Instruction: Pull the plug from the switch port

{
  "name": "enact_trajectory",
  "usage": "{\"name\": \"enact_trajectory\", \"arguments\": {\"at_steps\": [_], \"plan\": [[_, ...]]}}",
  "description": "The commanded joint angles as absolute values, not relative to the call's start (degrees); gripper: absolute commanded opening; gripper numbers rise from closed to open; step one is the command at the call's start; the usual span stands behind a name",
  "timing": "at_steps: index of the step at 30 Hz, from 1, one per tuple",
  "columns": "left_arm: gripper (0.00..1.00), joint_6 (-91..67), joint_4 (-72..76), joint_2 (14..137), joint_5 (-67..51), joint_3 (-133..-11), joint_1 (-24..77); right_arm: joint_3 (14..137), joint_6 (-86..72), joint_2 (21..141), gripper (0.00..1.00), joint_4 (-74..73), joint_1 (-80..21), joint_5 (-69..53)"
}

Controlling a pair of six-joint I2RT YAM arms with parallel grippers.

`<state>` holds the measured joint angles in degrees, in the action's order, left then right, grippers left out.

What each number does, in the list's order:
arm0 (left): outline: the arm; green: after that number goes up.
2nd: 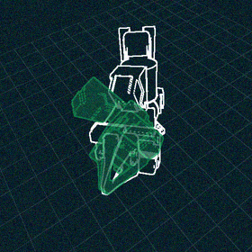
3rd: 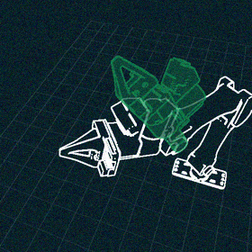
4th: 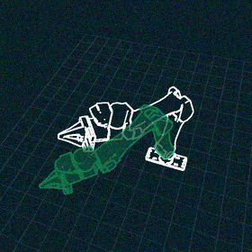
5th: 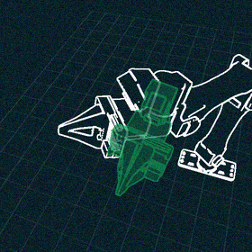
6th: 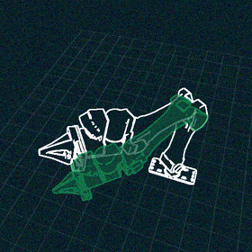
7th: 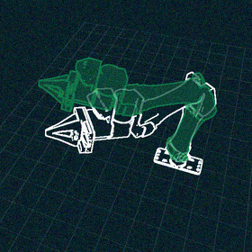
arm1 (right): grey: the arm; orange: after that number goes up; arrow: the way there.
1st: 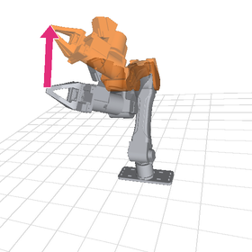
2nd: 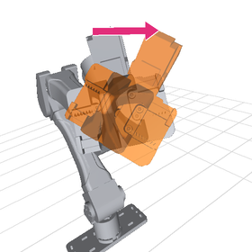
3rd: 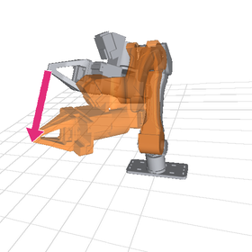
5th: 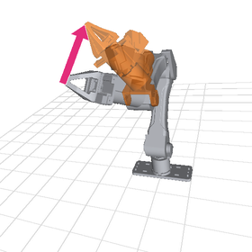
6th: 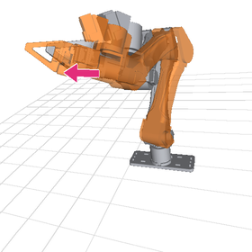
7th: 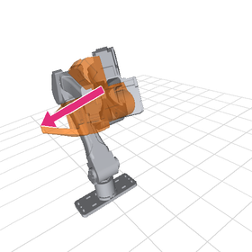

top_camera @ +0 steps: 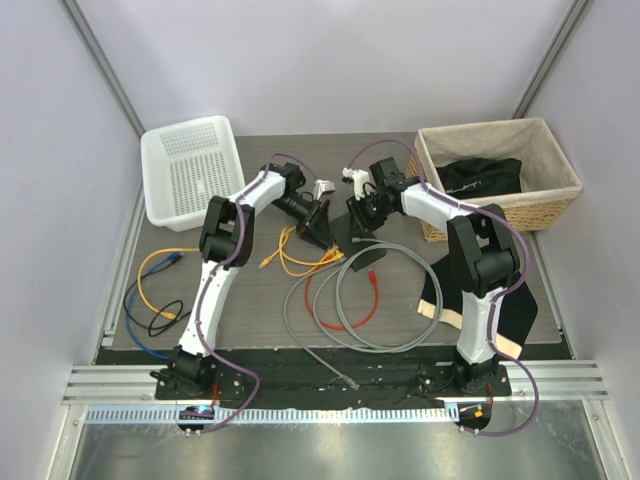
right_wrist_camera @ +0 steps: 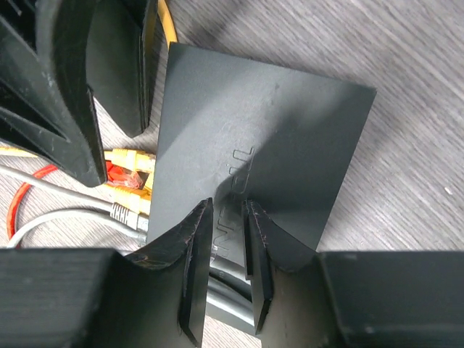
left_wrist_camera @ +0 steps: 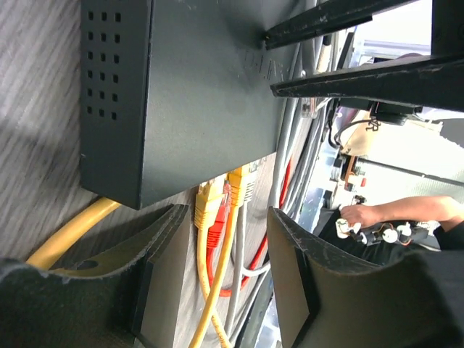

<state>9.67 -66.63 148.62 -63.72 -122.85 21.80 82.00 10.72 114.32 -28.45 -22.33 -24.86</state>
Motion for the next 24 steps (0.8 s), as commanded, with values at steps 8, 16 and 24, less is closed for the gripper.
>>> {"name": "enact_trajectory", "arguments": {"at_steps": [8, 16, 24], "plan": [[0.44, 8.17, -54.75, 143.7, -45.27, -116.01, 24.87, 78.05, 12.39, 114.35, 0.32, -32.52, -22.59, -19.78], [0.41, 25.47, -62.74, 136.5, -33.58, -107.6, 22.94, 78.31, 12.3, 114.96, 0.32, -32.17, -22.59, -19.86], [0.6, 38.31, -63.19, 124.55, -36.65, -101.25, 19.95, 79.01, 12.04, 115.58, 0.33, -31.46, -22.59, -20.04]]}}
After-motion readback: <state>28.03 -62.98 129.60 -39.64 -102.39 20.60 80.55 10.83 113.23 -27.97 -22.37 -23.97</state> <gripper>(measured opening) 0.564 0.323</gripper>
